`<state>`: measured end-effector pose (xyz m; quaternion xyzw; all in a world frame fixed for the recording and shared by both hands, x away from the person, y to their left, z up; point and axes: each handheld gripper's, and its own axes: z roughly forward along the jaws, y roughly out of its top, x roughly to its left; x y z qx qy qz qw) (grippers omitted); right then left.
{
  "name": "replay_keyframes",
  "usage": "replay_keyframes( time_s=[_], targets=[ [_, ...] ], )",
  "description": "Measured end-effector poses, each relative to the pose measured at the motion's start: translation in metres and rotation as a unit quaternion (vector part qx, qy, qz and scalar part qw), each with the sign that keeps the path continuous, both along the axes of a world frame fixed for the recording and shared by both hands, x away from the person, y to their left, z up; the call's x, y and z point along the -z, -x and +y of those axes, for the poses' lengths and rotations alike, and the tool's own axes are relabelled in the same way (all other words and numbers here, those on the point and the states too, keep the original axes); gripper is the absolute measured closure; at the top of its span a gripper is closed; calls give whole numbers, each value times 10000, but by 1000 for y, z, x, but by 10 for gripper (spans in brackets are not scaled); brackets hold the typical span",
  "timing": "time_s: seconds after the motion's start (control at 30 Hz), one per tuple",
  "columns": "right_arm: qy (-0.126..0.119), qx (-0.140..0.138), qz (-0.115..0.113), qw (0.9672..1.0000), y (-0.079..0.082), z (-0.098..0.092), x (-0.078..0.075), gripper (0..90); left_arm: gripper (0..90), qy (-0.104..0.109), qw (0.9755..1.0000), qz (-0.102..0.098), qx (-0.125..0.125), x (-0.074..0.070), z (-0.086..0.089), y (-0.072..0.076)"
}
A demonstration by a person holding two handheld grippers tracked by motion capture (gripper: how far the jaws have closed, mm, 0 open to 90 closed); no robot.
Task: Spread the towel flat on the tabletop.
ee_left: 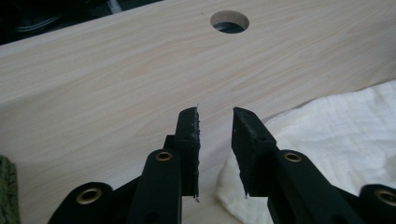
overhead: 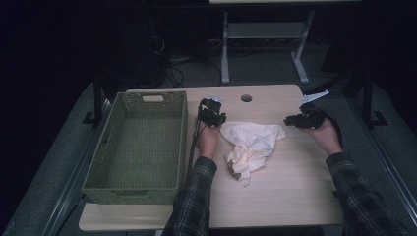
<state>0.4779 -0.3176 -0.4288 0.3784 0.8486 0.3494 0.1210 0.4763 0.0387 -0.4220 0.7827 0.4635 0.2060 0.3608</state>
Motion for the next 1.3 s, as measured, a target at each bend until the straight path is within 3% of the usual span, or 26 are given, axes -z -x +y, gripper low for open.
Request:
replay_keyframes(
  time_s=[0.17, 0.2, 0.37, 0.67, 0.83, 0.87, 0.97, 1.07, 1.1, 1.3],
  targets=[
    [-160, -62, -18, 9999, 7, -1, -2, 739, 688, 204, 9996, 19, 200, -6, 0, 7],
    [-183, -130, -16, 9997, 13, 0, -1, 730, 681, 331, 9987, 65, 373, -9, -2, 14],
    [-271, -279, 34, 9992, 27, 6, 1, 729, 659, 467, 9965, 97, 680, -14, -4, 28],
    [-474, -534, 3, 9975, 54, 17, 3, 729, 658, 703, 9887, 210, 1307, -16, -5, 60],
    [-538, -677, 22, 9962, 65, 23, 3, 729, 660, 630, 9857, 254, 1541, -15, -7, 76],
    [-540, -748, 26, 9957, 70, 25, 2, 729, 660, 579, 9839, 237, 1674, -16, -8, 86],
    [-558, -804, 42, 9952, 76, 28, 2, 729, 658, 535, 9826, 224, 1763, -16, -8, 94],
    [-563, -947, 85, 9939, 85, 36, 7, 729, 652, 530, 9789, 172, 1967, -15, -8, 113],
    [-563, -947, 85, 9939, 85, 36, 7, 729, 650, 530, 9789, 172, 1967, -15, -8, 113],
    [-641, -1193, 229, 9905, 99, 51, 14, 717, 641, 354, 9721, 214, 2309, -5, -10, 141]
  ],
)
